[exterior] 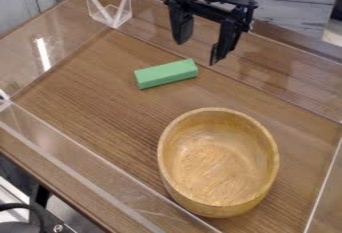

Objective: Put the green block in the brown bowl

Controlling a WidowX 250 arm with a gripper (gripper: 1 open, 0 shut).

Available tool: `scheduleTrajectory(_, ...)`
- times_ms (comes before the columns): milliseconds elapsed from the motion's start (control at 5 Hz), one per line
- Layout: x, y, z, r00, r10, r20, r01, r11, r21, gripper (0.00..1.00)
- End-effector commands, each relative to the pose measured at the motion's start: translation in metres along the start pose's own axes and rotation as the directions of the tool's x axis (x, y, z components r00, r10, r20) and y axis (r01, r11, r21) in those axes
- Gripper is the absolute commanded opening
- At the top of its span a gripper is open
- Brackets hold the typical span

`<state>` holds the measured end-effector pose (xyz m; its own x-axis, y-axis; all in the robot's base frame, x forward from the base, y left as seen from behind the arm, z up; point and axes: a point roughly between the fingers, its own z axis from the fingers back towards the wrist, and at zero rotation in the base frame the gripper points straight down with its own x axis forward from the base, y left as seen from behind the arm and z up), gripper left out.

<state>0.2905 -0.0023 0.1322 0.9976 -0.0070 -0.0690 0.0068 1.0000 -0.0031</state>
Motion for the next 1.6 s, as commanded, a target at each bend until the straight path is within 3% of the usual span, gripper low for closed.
scheduleTrajectory(0,-0.003,0.016,-0.010,0.976,-0.218,-0.004,0.218,0.976,0.017,1.00)
scheduleTrajectory(200,-0.009,0.031,-0.028,0.899,-0.437,-0.018,0.437,0.899,0.031,1.00)
scheduleTrajectory(400,-0.009,0.039,-0.039,0.858,-0.514,0.001,0.513,0.856,0.059,1.00)
scheduleTrajectory(800,-0.001,0.050,-0.057,0.821,-0.570,0.033,0.565,0.820,0.095,1.00)
scheduleTrajectory(1000,0.003,0.054,-0.065,0.813,-0.580,0.048,0.573,0.812,0.110,1.00)
scheduleTrajectory(1400,0.010,0.059,-0.074,0.810,-0.582,0.074,0.572,0.811,0.122,1.00)
